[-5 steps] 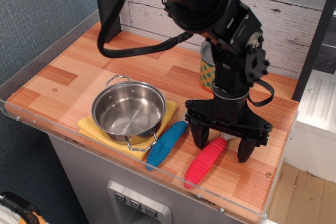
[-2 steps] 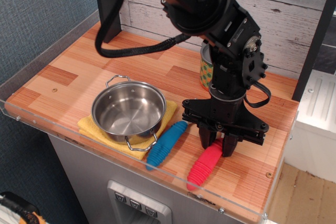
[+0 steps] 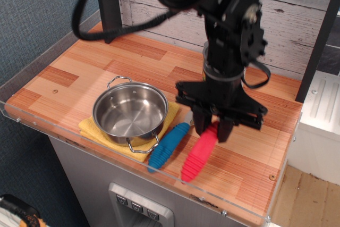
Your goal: Move the red spoon to the other side of the silver pan.
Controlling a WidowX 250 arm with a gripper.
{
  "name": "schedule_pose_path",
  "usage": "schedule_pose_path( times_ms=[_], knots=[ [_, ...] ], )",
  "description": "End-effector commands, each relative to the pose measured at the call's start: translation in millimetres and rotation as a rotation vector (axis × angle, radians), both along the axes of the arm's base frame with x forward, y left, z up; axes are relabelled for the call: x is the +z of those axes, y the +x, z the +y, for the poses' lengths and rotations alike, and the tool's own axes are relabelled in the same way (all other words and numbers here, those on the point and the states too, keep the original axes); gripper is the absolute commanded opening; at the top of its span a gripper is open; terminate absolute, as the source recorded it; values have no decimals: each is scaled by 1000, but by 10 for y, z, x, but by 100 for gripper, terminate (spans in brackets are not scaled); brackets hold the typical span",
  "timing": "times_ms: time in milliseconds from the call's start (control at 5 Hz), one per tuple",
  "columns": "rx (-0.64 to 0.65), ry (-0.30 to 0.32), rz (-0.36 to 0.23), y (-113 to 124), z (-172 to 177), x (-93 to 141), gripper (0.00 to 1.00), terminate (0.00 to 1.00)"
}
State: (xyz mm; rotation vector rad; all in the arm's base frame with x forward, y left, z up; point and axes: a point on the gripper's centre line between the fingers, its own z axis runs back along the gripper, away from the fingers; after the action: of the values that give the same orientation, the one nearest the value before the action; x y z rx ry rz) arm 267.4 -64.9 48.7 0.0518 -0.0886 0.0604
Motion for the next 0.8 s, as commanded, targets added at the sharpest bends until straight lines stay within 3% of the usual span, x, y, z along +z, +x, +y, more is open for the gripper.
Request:
schedule_pose_path(
  times_ms=[0, 200, 400, 600],
  knots=[
    [135, -14, -46, -31, 480, 520, 0, 0],
    [198, 6, -66, -101, 727, 617, 0, 0],
    [274, 3, -28, -147, 1056, 654, 0, 0],
    [290, 40, 45, -141, 1378, 591, 0, 0]
  ],
)
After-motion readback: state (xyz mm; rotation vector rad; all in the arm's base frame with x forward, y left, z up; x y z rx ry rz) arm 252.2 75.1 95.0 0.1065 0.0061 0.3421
